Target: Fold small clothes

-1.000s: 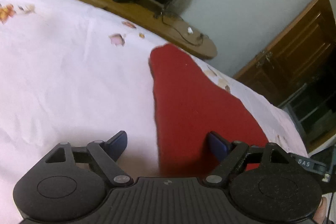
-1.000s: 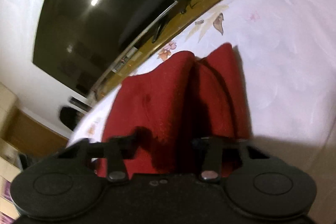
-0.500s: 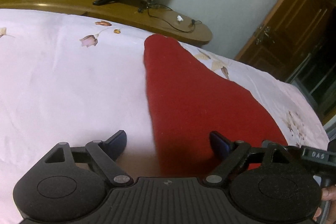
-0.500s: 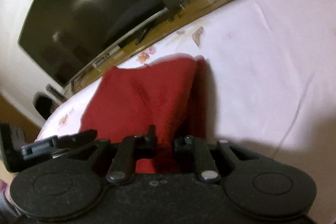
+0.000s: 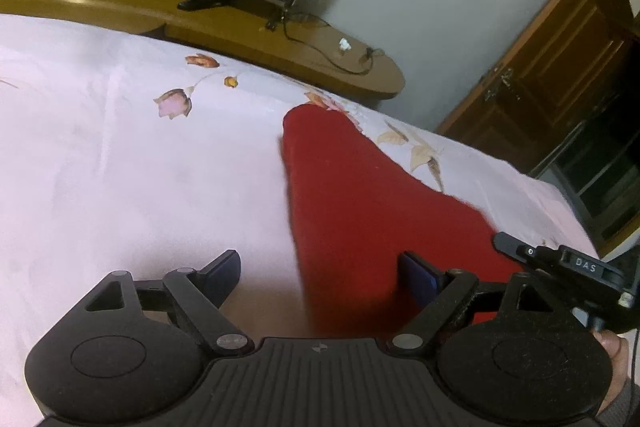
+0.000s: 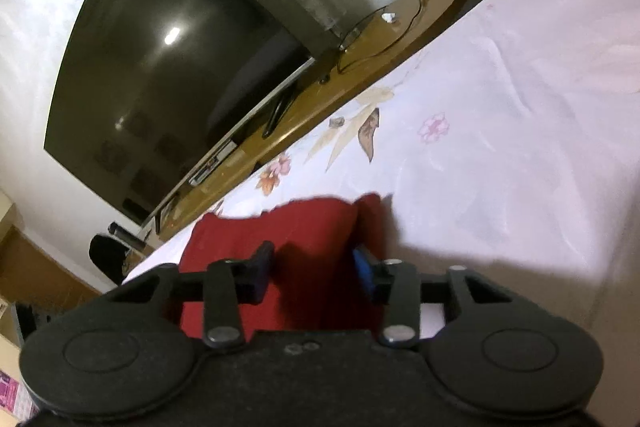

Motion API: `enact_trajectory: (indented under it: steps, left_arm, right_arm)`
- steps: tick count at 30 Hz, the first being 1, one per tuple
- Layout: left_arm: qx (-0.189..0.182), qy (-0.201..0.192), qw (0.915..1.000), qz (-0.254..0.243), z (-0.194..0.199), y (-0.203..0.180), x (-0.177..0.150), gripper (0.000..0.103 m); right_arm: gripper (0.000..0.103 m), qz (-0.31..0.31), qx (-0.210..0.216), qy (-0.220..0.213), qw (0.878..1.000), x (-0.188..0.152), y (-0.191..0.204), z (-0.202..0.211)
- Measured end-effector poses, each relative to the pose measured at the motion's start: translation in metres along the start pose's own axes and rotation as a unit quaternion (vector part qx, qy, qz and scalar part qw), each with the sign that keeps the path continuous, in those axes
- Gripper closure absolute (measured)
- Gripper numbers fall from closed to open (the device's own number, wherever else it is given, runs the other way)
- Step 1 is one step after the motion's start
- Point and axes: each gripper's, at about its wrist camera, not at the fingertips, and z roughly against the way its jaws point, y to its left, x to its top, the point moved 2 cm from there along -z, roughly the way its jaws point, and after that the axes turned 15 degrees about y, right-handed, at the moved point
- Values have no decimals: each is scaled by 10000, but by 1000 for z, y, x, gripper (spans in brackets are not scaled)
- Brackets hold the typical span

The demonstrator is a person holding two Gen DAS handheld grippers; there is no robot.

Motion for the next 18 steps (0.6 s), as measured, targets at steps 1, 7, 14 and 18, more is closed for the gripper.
enact_trajectory:
  steps: [1,7,14,18]
  left_arm:
    - [41,19,10000,4,-2,-2,2,17]
    - [430,130,9989,-166,-17,-19,8,11]
    - [521,18,9981,-328,-1,-26,2,9]
    - [251,-222,9986,-401,34,-25,-30,9]
  right_arm:
    - [93,202,-153,-132,9996,0,6,2]
    - [94,1455,-1383,-572,9780,-14,30,-2]
    - [72,1069,-1559,-260,9816,-11,18,-5]
    - [64,1158,-1434,-556,9813,-22,36,29]
